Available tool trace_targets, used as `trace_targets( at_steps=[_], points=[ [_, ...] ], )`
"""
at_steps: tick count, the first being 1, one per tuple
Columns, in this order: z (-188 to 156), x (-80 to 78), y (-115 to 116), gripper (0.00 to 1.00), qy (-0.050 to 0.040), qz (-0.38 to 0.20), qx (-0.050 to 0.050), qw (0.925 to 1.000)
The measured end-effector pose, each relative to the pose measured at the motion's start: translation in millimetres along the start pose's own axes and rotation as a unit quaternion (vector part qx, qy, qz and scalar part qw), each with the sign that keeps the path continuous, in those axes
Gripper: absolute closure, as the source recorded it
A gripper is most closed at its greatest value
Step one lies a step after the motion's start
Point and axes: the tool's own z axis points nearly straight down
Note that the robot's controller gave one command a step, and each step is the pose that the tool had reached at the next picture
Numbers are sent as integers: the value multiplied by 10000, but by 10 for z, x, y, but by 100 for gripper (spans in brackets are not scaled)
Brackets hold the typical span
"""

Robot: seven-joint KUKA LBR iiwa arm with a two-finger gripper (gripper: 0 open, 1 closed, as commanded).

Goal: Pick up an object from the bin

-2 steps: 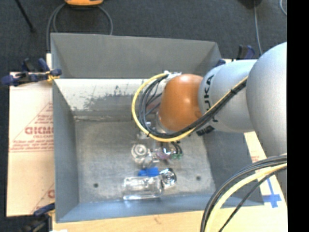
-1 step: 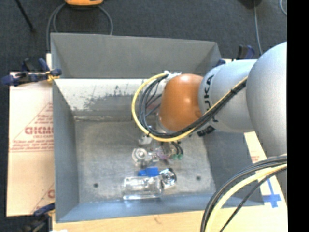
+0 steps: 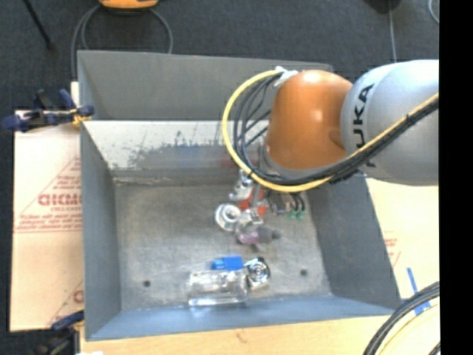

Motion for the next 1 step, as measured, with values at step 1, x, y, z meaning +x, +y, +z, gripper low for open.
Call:
trace_targets(
  at_steps=[1],
  points=[
    [-518, 45, 14, 100, 10, -16, 5, 10000]
  ],
)
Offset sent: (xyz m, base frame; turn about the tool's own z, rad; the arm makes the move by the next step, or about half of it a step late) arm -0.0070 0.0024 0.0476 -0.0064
